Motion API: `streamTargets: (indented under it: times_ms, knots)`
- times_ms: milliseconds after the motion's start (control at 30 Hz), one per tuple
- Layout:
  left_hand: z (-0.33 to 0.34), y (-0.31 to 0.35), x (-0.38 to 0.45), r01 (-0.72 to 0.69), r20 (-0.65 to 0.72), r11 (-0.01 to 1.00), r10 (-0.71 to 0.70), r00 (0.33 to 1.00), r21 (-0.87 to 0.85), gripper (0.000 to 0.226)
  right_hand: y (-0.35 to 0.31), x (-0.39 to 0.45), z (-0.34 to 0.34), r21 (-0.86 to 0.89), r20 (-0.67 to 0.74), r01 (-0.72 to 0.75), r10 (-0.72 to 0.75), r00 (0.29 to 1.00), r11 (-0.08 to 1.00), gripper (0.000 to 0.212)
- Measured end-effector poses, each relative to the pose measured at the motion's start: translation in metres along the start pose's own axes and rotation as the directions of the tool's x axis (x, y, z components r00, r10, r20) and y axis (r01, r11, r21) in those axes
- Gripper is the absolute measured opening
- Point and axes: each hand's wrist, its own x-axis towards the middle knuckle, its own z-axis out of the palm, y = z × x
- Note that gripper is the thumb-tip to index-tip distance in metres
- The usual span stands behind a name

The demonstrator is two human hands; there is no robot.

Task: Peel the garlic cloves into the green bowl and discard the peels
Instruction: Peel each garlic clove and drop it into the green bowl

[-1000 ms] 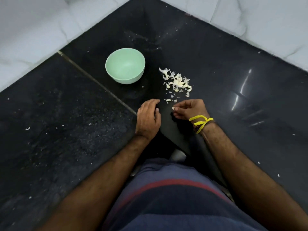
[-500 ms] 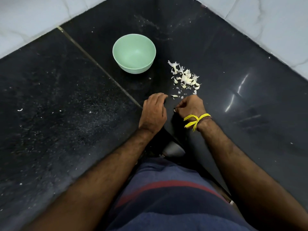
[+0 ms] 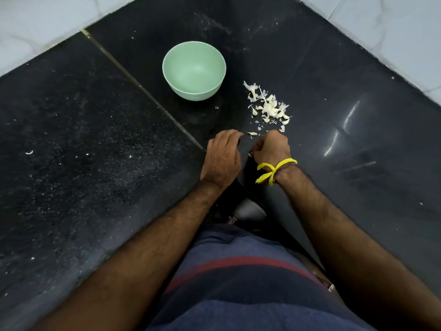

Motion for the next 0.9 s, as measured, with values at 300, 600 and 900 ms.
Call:
streamTargets:
  times_ms: [300, 600, 900]
  knots:
    - [0.0, 0.0, 0.0, -0.009, 0.007, 1.0, 0.009, 1.0, -0.001, 0.046, 0.001, -0.009, 0.001, -0.09, 0.008, 0.113, -0.112, 0.994, 0.99, 0.01]
    - [-0.001, 0.002, 0.0, -0.003, 0.002, 1.0, 0.003, 1.0, -0.012, 0.048, 0.002, -0.003, 0.005, 0.002, 0.058, 0.041, -0.041, 0.997, 0.999, 0.014]
    - [-0.002, 0.001, 0.0, 0.002, -0.004, 0.999, -0.002, 1.0, -0.041, 0.05, -0.013, 0.004, 0.001, -0.126, 0.101, -0.016, 0.028, 0.994, 0.992, 0.026]
